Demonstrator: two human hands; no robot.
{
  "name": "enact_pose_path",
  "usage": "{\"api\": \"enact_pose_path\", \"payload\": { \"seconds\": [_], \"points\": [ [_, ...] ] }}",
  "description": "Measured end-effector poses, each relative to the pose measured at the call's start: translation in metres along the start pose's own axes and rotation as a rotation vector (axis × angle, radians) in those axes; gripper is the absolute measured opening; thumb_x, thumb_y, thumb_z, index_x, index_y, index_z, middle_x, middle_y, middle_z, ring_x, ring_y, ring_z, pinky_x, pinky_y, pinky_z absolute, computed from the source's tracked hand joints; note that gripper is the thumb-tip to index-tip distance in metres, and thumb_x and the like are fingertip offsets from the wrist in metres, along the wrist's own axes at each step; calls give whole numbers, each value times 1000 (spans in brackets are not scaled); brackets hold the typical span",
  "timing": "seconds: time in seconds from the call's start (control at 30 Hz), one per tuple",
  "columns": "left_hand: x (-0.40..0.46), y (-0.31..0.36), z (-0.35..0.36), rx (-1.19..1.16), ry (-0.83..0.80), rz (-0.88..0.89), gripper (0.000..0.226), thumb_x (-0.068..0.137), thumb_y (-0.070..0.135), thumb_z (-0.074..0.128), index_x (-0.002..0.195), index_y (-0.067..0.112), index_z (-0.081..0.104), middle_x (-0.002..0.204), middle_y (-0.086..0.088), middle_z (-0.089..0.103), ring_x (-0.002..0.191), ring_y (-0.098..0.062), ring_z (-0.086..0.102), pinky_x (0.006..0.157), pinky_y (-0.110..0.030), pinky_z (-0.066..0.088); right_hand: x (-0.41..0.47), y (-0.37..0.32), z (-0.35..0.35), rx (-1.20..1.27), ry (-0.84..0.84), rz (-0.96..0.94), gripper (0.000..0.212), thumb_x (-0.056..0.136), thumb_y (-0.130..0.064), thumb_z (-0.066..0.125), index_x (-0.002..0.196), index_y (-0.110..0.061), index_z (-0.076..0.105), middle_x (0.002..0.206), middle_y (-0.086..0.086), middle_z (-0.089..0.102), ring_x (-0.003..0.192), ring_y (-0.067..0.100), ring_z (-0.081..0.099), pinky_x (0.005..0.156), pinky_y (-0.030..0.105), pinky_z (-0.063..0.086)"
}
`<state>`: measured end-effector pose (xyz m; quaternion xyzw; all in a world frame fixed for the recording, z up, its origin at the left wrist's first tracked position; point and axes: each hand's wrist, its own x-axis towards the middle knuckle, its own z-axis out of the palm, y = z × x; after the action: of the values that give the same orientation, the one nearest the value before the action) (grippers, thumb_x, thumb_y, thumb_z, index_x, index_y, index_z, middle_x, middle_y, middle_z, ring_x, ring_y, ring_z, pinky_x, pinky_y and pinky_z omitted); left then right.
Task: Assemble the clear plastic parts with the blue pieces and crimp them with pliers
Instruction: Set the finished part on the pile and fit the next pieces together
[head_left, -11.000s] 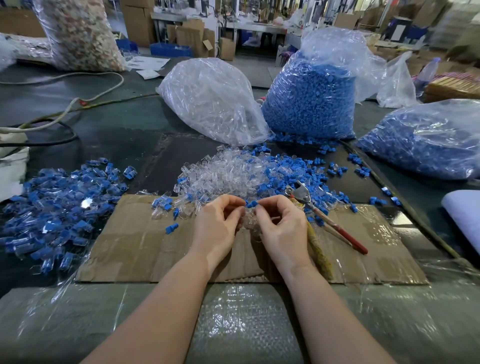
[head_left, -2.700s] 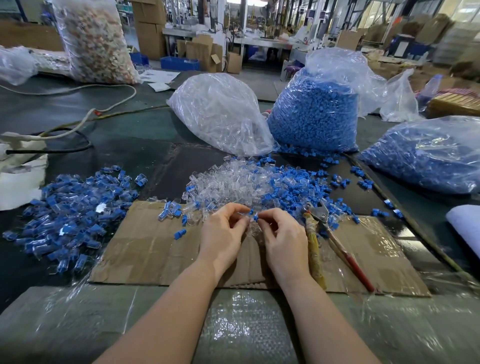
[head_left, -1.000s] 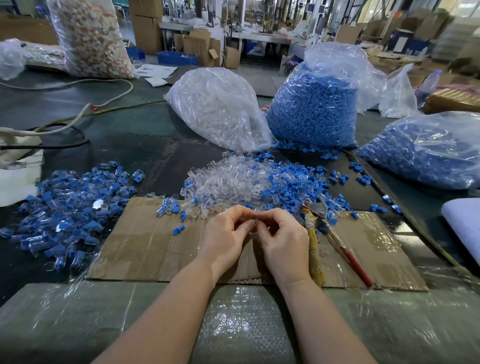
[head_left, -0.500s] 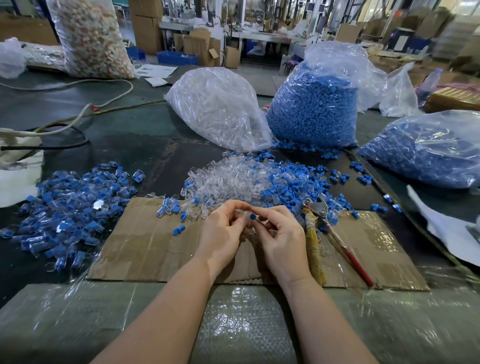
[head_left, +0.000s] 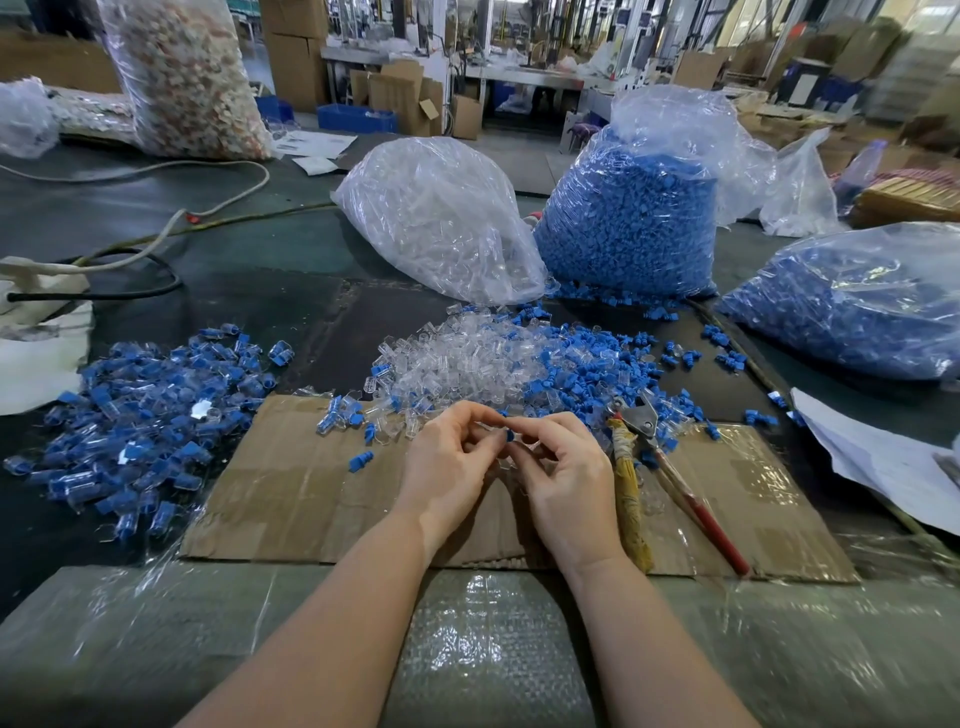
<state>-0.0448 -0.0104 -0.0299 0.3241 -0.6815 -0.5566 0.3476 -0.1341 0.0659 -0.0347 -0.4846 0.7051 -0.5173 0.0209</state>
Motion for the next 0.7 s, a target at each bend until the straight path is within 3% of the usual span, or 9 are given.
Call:
{"api": "enact_pose_path", "payload": {
  "seconds": [0.17, 0.27, 0.4, 0.5, 0.57, 0.7],
  "points": [
    [3, 0, 0, -57, -2, -37, 12, 89, 3, 57, 90, 15, 60, 80, -15, 60, 74, -21, 58, 74, -34, 54, 0, -9, -7, -251, 108, -99, 27, 80, -5, 70, 106, -10, 68, 96, 2, 61, 93, 21, 58, 87, 35, 46],
    [4, 1, -1, -120, -7, -67, 10, 91, 1, 54, 95, 8, 60, 80, -15, 60, 69, -14, 59, 63, -20, 52, 2, -13, -20, -481, 224, 5, 35, 82, -14, 68, 116, -8, 62, 106, 9, 61, 100, 27, 55, 87, 38, 41],
    [6, -3, -2, -173, 2, -84, 12, 91, 1, 52, 95, 10, 60, 78, -9, 62, 66, -10, 60, 60, -17, 52, 5, -11, -42, -888, -7, 437, 64, 88, -57, 45, 134, -14, 36, 131, 12, 44, 119, 28, 42, 96, 42, 35],
    [7, -5, -3, -214, 20, -104, 14, 91, 1, 52, 96, 11, 60, 75, -3, 65, 66, -9, 62, 60, -17, 52, 3, -7, -56, -971, -190, 632, 78, 83, -69, 41, 136, -12, 29, 137, 12, 37, 122, 29, 39, 97, 45, 35],
    [8, -6, -4, -260, 37, -124, 13, 91, 2, 53, 97, 11, 59, 71, 0, 65, 64, -8, 63, 58, -17, 52, 2, -6, -61, -953, -238, 679, 73, 85, -64, 46, 133, -11, 33, 134, 12, 40, 121, 30, 39, 94, 44, 38],
    [10, -6, -8, -295, 30, -155, 10, 91, 4, 54, 98, 10, 58, 68, 2, 65, 62, -9, 60, 56, -19, 51, 6, -8, -68, -912, -219, 624, 39, 92, -43, 47, 113, -10, 45, 120, 12, 47, 112, 30, 44, 89, 41, 41]
  ]
}}
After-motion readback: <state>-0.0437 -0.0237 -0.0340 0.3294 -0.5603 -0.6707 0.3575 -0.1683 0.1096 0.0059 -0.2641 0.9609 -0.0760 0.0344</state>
